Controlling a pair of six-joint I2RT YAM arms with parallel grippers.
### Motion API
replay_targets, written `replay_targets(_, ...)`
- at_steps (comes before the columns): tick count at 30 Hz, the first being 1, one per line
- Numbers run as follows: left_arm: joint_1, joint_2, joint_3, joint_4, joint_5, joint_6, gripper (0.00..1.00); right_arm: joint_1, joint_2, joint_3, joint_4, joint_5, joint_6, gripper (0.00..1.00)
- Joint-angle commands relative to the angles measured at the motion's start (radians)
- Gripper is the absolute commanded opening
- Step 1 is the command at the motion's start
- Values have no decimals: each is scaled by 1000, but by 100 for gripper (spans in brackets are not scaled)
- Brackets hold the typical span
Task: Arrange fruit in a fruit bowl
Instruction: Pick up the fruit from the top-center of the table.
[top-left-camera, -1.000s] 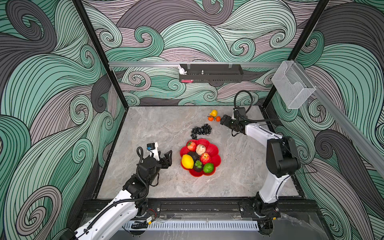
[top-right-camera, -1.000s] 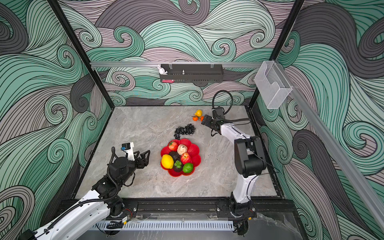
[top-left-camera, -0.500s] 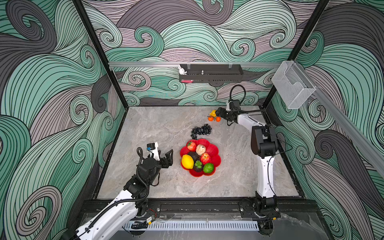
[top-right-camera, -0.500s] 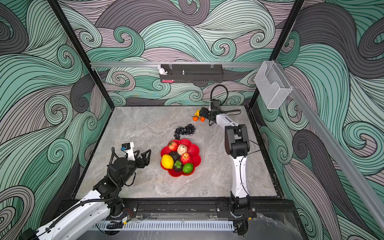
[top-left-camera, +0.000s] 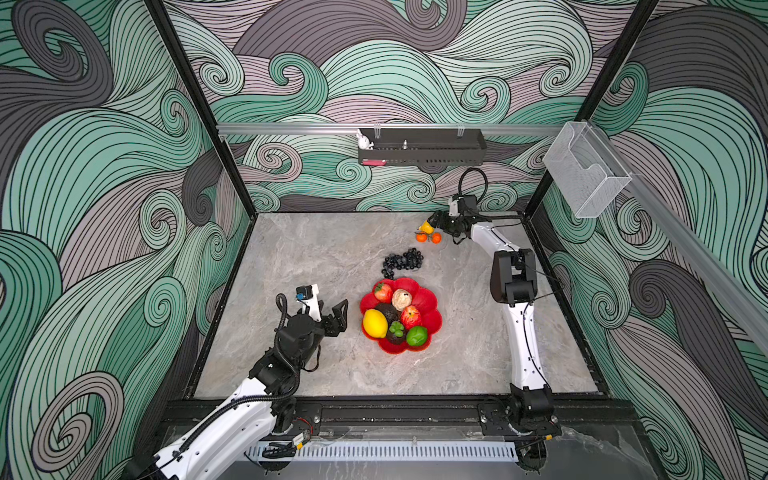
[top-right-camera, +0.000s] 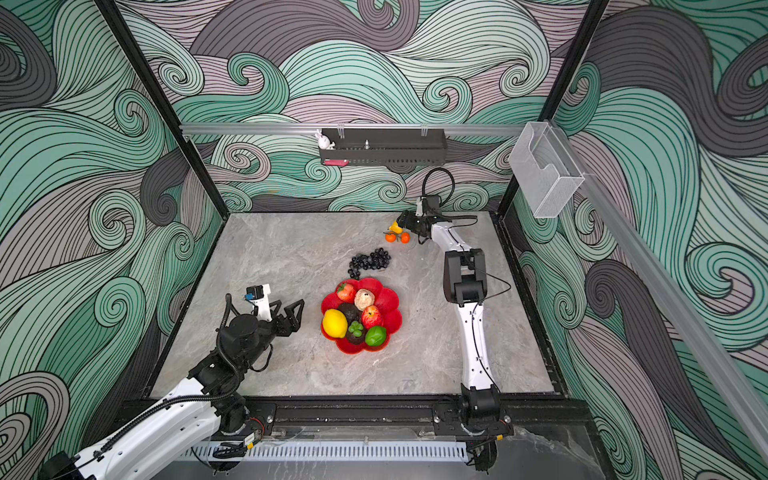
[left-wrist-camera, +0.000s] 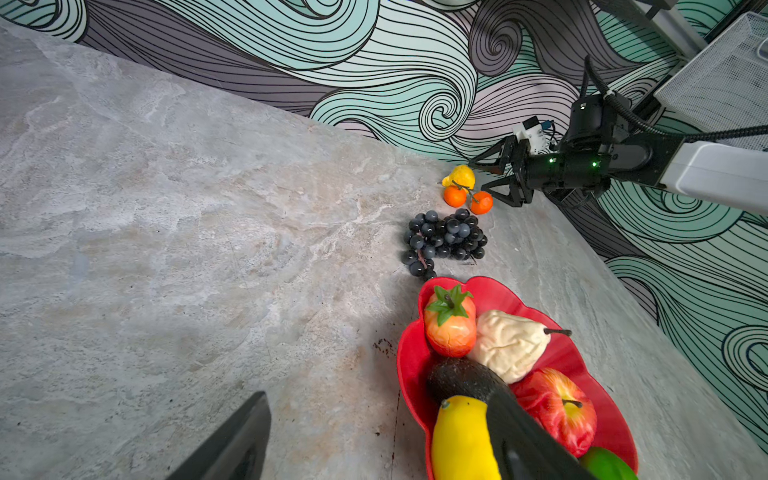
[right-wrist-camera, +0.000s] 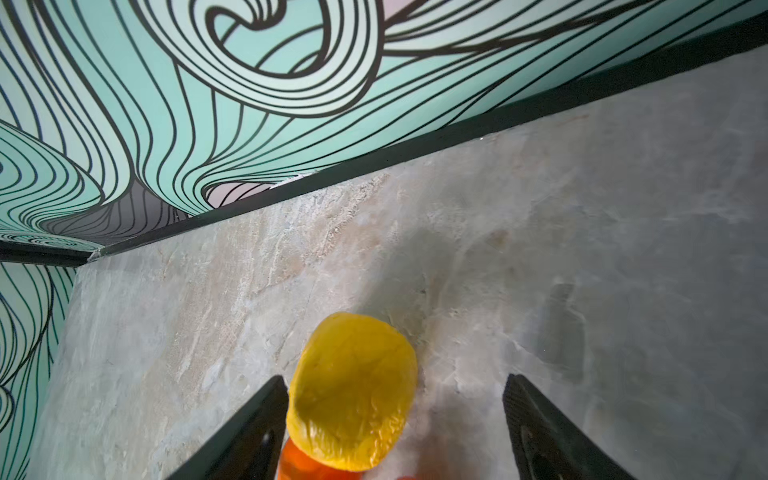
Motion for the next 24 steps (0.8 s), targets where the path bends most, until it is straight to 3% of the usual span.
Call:
replay_targets(1, 8, 5, 21, 20, 6, 12, 83, 0, 27, 63, -60, -57, -11, 82)
replay_targets(24, 8, -4, 16, 20, 1, 10, 83, 34, 165, 278, -232, -66, -23, 81)
